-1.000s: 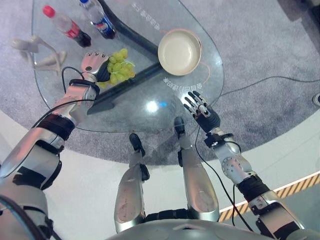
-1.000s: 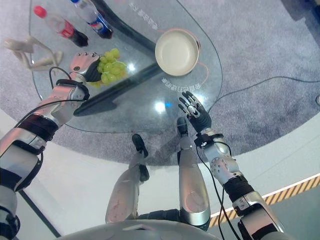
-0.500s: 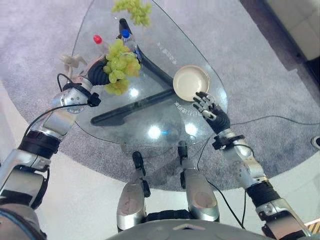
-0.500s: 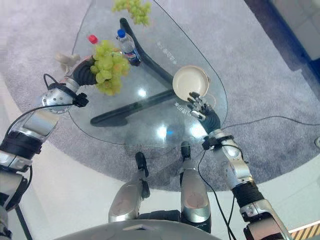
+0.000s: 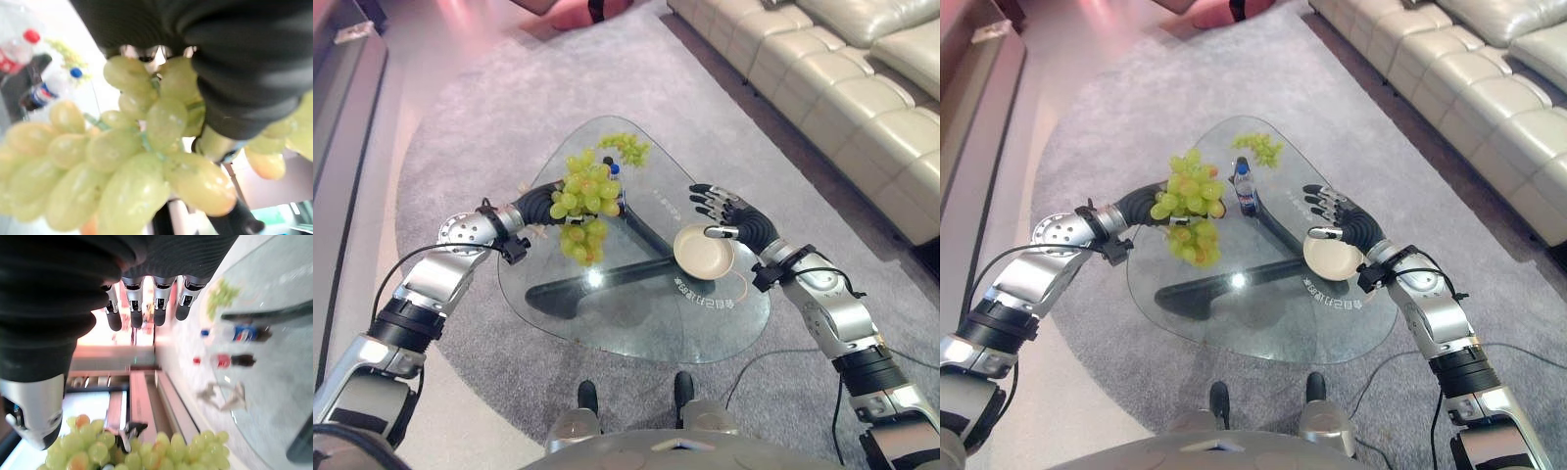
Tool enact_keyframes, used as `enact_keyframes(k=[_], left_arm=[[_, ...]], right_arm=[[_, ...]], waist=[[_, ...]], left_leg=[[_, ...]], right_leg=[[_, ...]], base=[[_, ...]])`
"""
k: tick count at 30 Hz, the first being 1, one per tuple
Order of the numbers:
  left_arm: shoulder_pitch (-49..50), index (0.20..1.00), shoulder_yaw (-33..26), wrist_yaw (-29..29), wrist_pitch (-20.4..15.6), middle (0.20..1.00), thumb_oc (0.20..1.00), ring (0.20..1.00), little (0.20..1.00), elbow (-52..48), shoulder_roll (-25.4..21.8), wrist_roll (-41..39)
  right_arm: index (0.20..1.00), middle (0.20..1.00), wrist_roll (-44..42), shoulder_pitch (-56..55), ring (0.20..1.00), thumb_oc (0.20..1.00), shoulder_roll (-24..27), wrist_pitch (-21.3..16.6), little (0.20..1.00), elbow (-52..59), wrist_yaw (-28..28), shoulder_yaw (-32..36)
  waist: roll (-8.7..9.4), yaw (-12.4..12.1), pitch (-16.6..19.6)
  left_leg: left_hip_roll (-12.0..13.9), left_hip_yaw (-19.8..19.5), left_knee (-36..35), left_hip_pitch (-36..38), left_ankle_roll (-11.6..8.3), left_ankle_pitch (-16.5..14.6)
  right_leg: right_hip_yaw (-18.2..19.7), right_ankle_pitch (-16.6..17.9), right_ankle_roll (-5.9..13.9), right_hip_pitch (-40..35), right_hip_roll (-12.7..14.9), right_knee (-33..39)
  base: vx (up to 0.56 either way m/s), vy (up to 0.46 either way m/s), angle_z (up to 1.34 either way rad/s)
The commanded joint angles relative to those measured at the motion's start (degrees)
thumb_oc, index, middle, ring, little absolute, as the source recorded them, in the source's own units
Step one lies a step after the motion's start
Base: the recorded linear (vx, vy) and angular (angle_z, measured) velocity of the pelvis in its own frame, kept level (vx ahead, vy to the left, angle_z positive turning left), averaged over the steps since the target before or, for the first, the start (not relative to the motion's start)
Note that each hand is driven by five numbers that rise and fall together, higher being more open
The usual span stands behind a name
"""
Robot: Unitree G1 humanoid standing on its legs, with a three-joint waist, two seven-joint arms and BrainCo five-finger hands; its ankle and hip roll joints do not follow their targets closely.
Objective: Pick up fruits into the plate
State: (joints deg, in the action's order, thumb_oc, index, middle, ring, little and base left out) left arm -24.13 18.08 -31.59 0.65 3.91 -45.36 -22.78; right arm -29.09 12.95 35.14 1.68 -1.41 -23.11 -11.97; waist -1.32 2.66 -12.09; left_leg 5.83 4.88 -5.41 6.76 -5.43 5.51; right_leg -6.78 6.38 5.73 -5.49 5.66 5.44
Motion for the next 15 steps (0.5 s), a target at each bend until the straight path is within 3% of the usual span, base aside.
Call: enact_keyframes(k=[1, 5, 15], left_arm=[[-2.3, 0.2, 0.2, -3.2, -0.6, 0.2, 0.2, 0.2, 0.2, -2.3, 1.4, -7.4], [-3.0, 0.2, 1.7, -5.9, 1.1, 0.2, 0.2, 0.2, 0.2, -4.3, 2.6, -11.7], [-6.2, 0.2, 4.9, -6.1, 2.2, 0.2, 0.2, 0.2, 0.2, -6.8, 6.6, -14.6]], right_arm=[[1.0, 1.0, -1.1, 0.0, 1.0, 1.0, 2.5, 0.4, 1.0, 4.4, -3.2, -2.3], [1.0, 1.0, -2.9, 2.0, 1.0, 1.0, 1.4, 2.8, 1.0, 5.4, -5.1, -5.2], [1.0, 1.0, -4.5, 4.1, 1.0, 1.0, -2.3, 5.4, 1.0, 4.9, -5.7, -9.4]], waist=[[0.65, -1.5, 5.1], [0.58, -2.1, 5.9], [0.22, -2.8, 7.1]], left_leg=[[-0.6, 0.4, 0.5, 1.9, -0.06, -6.6], [-0.7, 0.3, 0.4, 3.0, 0.07, -7.0], [-1.0, -0.4, 0.4, 3.5, 0.23, -7.3]], right_leg=[[-3.1, -6.7, 2.63, -3.3, 3.8, -2.8], [-3.9, -6.8, 2.8, -4.8, 4.2, -2.4], [-5.2, -6.6, 3.05, -5.9, 5.1, -2.0]], base=[[0.02, 0.014, 0.11], [0.03, 0.028, 0.05], [0.01, 0.031, 0.1]])
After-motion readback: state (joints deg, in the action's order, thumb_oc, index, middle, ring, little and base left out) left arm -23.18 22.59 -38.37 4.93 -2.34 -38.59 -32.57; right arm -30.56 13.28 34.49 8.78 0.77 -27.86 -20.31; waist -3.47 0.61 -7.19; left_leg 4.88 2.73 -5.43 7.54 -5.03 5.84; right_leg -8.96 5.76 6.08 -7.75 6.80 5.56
